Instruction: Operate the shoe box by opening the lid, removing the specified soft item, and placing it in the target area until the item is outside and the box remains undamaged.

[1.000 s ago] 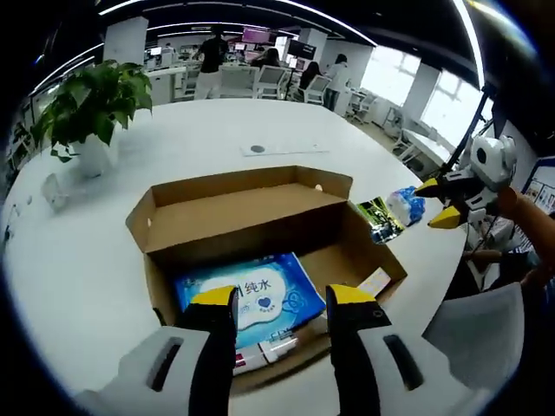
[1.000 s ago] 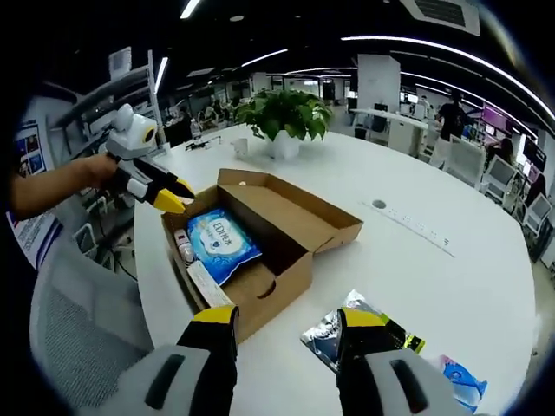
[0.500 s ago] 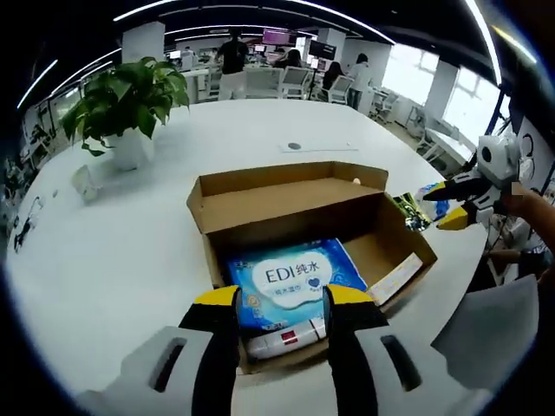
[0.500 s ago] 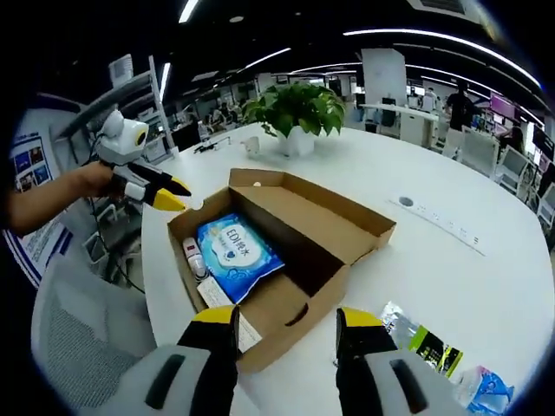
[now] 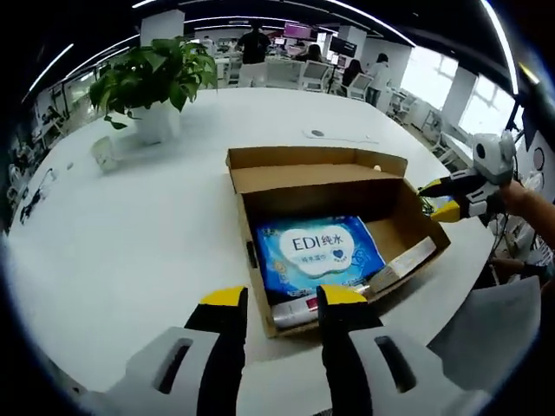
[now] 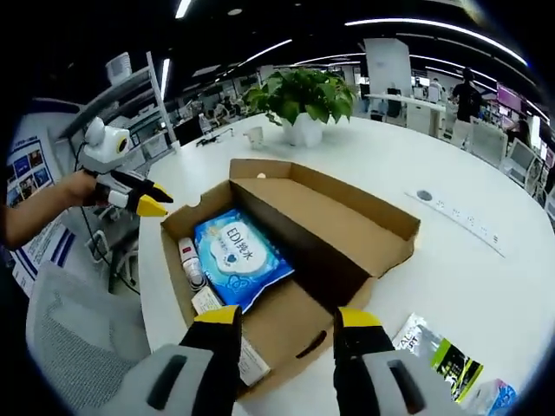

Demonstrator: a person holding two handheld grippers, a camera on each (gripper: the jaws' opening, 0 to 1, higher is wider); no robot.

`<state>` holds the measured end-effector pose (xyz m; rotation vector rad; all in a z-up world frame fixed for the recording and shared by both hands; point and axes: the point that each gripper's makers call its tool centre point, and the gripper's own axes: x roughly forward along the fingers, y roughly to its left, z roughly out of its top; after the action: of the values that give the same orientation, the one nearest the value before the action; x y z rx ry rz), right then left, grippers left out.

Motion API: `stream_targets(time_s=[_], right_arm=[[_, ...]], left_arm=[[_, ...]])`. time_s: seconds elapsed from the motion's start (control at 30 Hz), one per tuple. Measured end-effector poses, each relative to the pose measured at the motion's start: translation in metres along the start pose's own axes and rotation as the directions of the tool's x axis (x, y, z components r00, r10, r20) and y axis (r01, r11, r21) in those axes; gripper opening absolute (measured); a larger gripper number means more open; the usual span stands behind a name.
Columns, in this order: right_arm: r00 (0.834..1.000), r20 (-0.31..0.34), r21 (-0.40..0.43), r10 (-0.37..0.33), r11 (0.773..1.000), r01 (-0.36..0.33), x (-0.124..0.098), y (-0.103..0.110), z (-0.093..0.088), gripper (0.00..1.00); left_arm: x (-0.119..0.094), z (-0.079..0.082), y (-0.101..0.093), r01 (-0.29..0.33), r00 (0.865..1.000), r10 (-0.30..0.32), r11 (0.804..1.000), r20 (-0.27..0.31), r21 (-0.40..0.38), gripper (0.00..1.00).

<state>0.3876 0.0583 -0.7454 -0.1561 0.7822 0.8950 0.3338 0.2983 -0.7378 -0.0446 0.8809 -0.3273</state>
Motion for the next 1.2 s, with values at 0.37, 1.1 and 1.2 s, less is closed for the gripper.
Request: stream_targets(time_s=[0.37,1.1,1.2], right_arm=[[0.999,-0.017,0.022,0.035,0.999,-0.035,0.025,0.017,0.013,0.39],[0.984,-0.177,0.083,0.026,0.997,-0.011,0.087,0.032,-0.011,0.31],[0.982,-0.188,0.079,0.023,0.997,-0.008,0.09,0.033,-0.012,0.29]], left_arm=[[0.006,-0.019,0.006,0.001,1.0,-0.002,0.998,-0.01,-0.06,0.2],[0.007,-0.026,0.009,0.011,1.0,-0.009,0.992,0.014,-0.129,0.05],[0.007,-0.027,0.009,0.008,1.0,-0.006,0.992,0.013,-0.128,0.05]])
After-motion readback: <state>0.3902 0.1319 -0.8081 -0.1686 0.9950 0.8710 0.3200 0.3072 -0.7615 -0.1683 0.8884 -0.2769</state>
